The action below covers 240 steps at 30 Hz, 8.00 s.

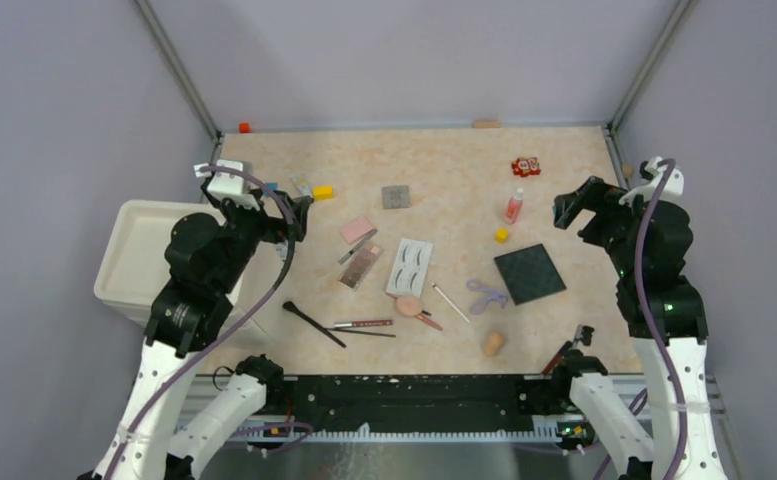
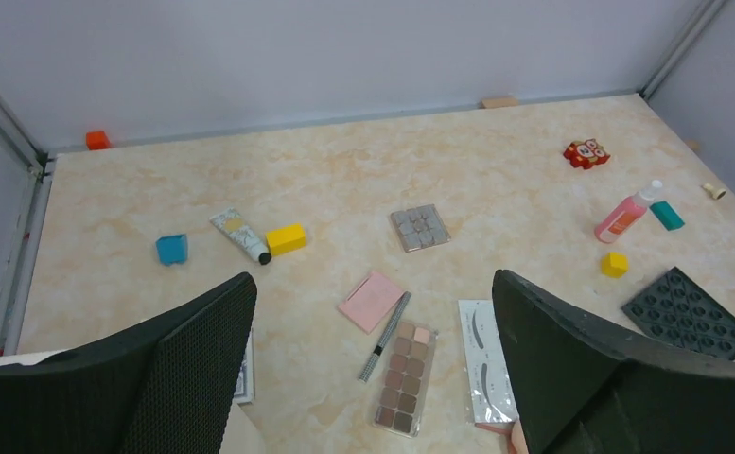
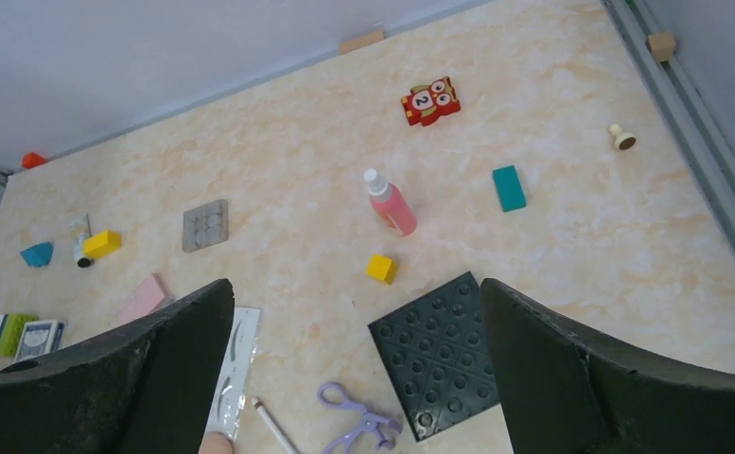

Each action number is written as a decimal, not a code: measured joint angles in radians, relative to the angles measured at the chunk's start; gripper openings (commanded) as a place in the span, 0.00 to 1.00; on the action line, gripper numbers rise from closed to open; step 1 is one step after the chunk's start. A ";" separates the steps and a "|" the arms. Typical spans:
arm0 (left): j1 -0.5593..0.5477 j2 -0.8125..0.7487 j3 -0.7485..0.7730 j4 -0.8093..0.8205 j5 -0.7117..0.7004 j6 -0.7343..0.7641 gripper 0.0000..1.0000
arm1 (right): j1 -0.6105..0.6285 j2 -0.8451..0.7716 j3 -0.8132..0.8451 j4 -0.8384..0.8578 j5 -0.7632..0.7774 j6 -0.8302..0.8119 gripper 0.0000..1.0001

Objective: Organize the makeup
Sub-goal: Move the storage box to the corner of the board.

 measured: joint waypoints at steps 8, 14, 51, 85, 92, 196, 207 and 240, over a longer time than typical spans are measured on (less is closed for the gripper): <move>0.000 0.030 0.003 -0.073 -0.069 -0.002 0.99 | 0.000 0.013 -0.033 0.013 -0.003 0.027 0.99; 0.000 0.040 0.005 -0.160 -0.127 -0.016 0.99 | 0.000 0.013 -0.103 -0.003 0.051 0.071 0.99; 0.112 0.209 0.016 -0.351 -0.364 -0.112 0.51 | 0.000 0.058 -0.132 0.003 -0.003 0.086 0.97; 0.385 0.710 0.258 -0.001 -0.425 -0.256 0.11 | 0.000 0.026 -0.176 0.007 -0.032 0.086 0.95; 0.420 0.728 0.272 0.008 -0.470 -0.316 0.11 | 0.000 0.024 -0.176 0.007 -0.032 0.090 0.94; 0.484 0.105 0.100 -0.554 -0.715 -0.333 0.99 | 0.079 0.066 -0.261 0.235 -0.254 0.121 0.88; 0.503 0.130 0.087 -0.570 -0.845 -0.376 0.99 | 0.087 0.066 -0.261 0.236 -0.278 0.122 0.88; 0.794 0.214 -0.077 -0.200 -0.628 -0.342 0.96 | 0.119 0.142 -0.261 0.251 -0.317 0.123 0.87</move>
